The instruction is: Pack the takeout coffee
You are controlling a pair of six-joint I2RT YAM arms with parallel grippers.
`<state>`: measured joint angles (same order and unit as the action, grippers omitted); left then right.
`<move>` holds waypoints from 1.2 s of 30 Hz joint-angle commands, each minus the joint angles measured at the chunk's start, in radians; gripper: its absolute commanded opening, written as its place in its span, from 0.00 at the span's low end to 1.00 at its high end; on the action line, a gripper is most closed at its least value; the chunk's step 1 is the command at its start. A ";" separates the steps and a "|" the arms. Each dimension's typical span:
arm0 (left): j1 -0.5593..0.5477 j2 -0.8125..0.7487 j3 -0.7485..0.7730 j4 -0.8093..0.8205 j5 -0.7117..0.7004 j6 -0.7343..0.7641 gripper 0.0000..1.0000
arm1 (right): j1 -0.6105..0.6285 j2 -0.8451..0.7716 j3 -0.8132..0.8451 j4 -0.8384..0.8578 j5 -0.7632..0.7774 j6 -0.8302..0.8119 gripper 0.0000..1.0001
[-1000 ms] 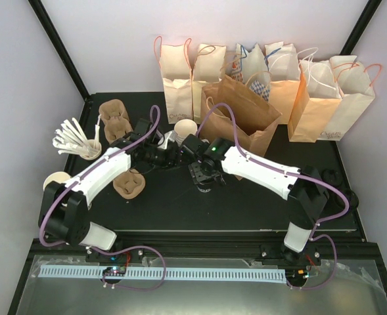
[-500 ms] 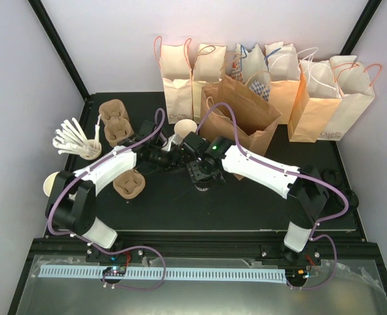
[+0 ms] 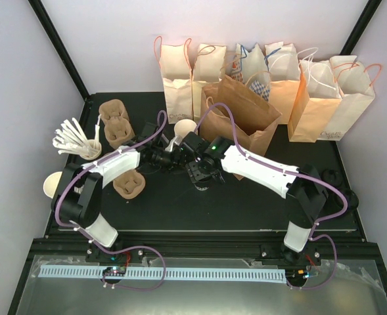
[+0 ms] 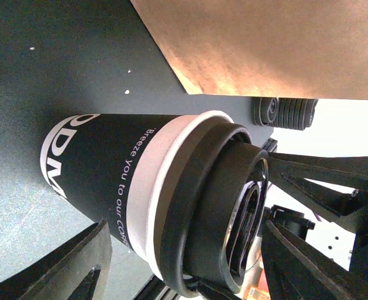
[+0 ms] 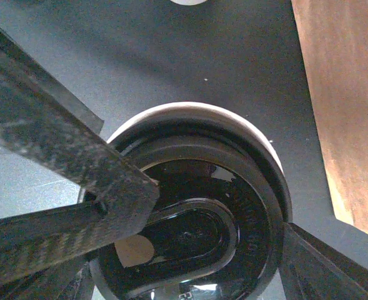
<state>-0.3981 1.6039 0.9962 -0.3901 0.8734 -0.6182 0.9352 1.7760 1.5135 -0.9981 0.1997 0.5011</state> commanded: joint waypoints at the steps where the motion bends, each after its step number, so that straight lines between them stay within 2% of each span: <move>1: 0.004 0.020 -0.006 0.080 0.066 -0.043 0.69 | -0.006 0.022 -0.007 0.052 -0.007 -0.018 0.77; 10: 0.011 0.043 -0.025 0.130 0.103 -0.074 0.63 | -0.006 0.037 -0.020 0.081 -0.037 -0.041 0.77; 15: 0.018 0.053 -0.042 0.159 0.128 -0.086 0.67 | -0.006 0.028 -0.042 0.110 -0.022 -0.039 0.77; 22: 0.032 0.050 -0.044 0.146 0.124 -0.072 0.66 | -0.006 0.059 -0.051 0.092 -0.010 -0.042 0.77; 25: 0.037 0.050 -0.041 0.122 0.115 -0.051 0.58 | -0.006 0.052 -0.079 0.099 -0.016 -0.040 0.77; 27: 0.040 0.050 -0.043 0.108 0.108 -0.038 0.56 | -0.006 0.050 -0.092 0.103 -0.023 -0.040 0.77; 36: 0.053 0.049 -0.037 0.061 0.077 0.008 0.60 | -0.006 0.022 -0.148 0.102 -0.013 -0.028 0.77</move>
<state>-0.3553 1.6516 0.9546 -0.2939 0.9653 -0.6537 0.9344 1.7592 1.4311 -0.8513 0.2337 0.4541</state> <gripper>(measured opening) 0.587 0.768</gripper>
